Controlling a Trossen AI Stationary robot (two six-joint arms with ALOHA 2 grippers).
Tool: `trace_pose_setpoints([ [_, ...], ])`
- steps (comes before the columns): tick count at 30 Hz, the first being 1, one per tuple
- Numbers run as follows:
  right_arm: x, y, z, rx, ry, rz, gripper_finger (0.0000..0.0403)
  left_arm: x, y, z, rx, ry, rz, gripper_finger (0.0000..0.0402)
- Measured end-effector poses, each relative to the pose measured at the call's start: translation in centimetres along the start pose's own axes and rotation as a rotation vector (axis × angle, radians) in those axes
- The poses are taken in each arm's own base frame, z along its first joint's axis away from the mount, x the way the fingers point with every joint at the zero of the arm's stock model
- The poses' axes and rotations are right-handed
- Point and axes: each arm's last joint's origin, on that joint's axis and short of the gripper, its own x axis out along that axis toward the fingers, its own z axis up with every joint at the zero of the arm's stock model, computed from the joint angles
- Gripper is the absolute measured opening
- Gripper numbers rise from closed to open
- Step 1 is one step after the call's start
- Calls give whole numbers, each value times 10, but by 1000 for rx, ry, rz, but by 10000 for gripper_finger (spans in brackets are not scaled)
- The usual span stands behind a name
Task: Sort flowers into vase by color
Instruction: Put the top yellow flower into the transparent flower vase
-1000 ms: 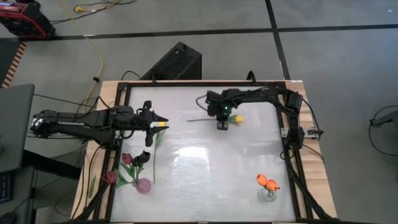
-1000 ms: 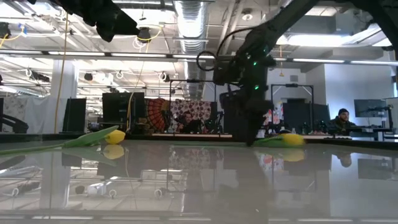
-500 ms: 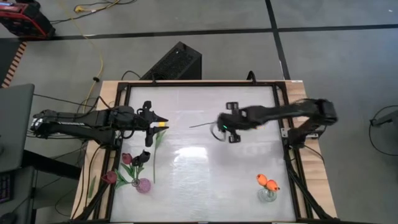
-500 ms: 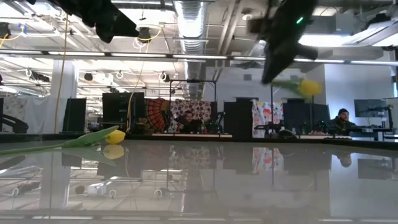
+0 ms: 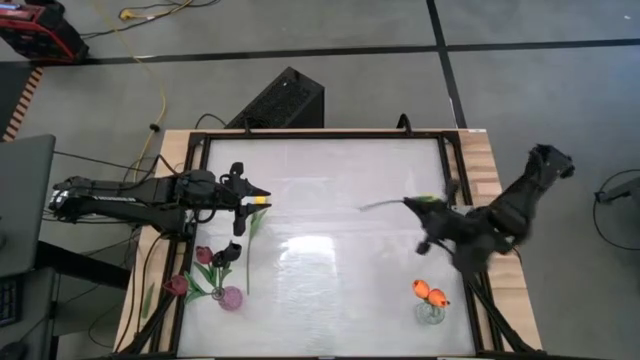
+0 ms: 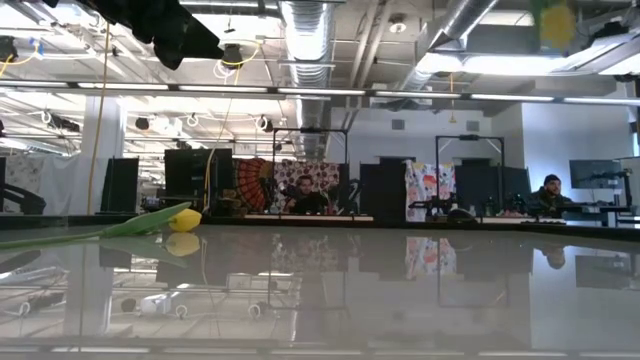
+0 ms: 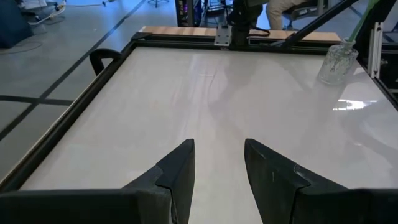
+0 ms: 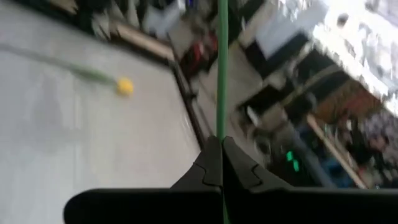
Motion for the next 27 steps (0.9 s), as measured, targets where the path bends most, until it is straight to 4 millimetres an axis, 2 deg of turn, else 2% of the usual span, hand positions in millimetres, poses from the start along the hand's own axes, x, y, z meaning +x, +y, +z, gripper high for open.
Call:
trace_pose_setpoints([
  [2, -14, 2, 1, -21, -61, 3, 17, 0, 0, 0, -13, 0, 0, 129],
  [5, -31, 6, 1, -144, -144, -35, 17, 0, 0, 0, -30, 0, 0, 129],
  [11, -53, 15, 0, -682, -236, 15, 17, 0, 0, 0, -69, -4, 12, 129],
  [16, -67, 11, 12, -693, -295, 19, 19, 0, 1, 0, -120, -6, 35, 129],
  [20, -89, 7, 19, -734, -388, 59, 18, 0, 2, 0, -165, -11, 71, 129],
  [27, -127, 3, 9, -763, -565, 157, 17, 0, 3, 4, -245, -52, 84, 129],
])
